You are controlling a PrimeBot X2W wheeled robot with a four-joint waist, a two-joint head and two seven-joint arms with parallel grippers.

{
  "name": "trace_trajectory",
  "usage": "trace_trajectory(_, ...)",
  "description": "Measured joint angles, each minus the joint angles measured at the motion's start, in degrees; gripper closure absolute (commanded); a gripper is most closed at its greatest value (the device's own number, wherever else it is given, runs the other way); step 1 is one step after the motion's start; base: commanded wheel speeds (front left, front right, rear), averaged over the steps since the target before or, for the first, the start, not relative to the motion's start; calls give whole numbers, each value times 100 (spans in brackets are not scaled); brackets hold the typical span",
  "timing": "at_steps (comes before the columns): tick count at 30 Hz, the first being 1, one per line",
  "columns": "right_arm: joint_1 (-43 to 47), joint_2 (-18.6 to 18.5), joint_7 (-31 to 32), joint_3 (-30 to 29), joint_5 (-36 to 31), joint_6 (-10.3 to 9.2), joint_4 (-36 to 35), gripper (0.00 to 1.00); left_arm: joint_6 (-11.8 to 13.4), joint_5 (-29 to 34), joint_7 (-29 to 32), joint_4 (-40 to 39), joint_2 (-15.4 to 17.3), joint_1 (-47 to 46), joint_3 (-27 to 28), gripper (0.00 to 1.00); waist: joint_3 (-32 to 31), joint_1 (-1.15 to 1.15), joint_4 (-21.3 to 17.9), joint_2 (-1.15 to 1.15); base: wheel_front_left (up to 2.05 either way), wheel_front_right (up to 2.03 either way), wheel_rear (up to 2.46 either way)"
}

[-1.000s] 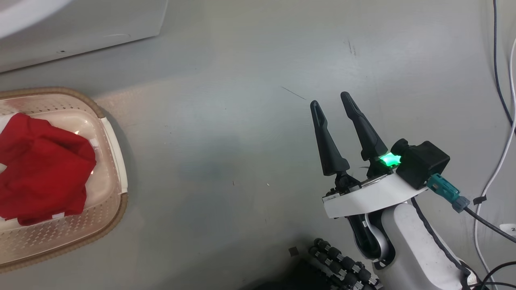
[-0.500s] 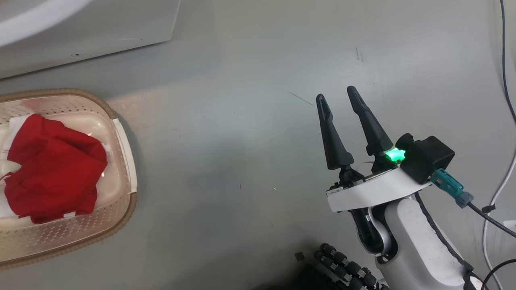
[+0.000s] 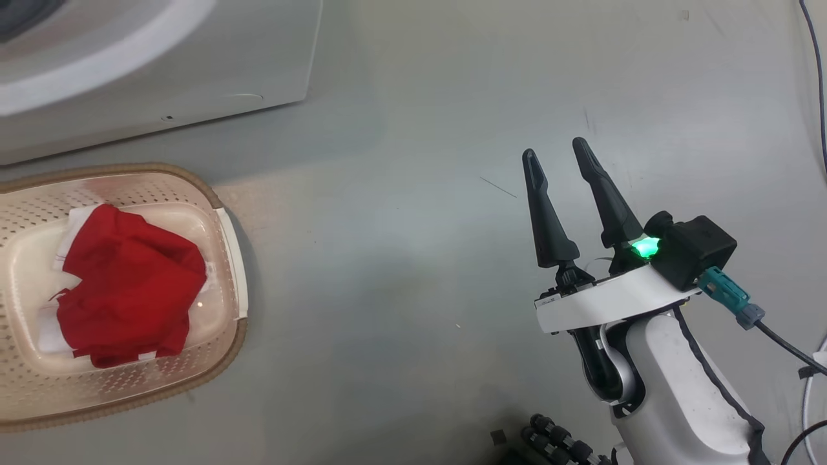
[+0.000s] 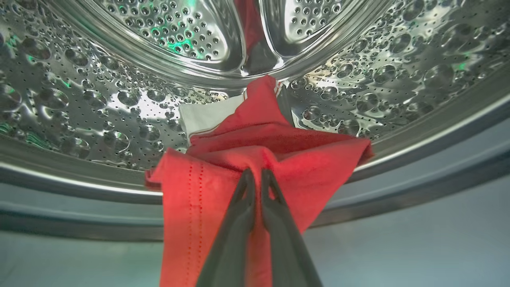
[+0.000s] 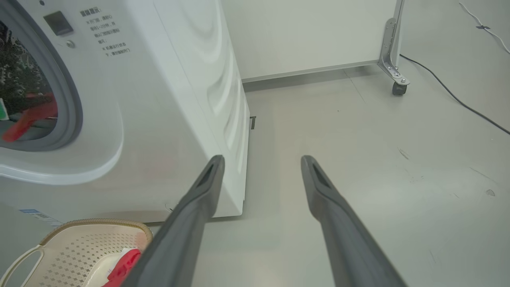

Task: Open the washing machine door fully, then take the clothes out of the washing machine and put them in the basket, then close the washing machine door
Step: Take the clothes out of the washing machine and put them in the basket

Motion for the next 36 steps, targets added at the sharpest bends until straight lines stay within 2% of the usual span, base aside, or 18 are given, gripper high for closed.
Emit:
trace_trajectory(9,12,-2,0,-166,-149,9,164,0,-179,-109,-603,336,-210,495,-11,100,-453,0,195,0,0,0,0)
trace_trajectory(18,194,-5,0,-370,-294,64,346,0,-322,-207,-1138,549,-559,976,-115,100,-987,0,422,0,0,0,0)
trace_trajectory(30,509,-5,0,-622,-444,162,542,0,-445,-282,-1780,684,-776,1752,-323,100,-1667,0,715,0,0,0,0)
trace_trajectory(36,713,-5,0,-724,-502,214,601,0,-474,-302,-2131,632,-985,2130,-437,100,-2036,-1,853,0,0,0,0)
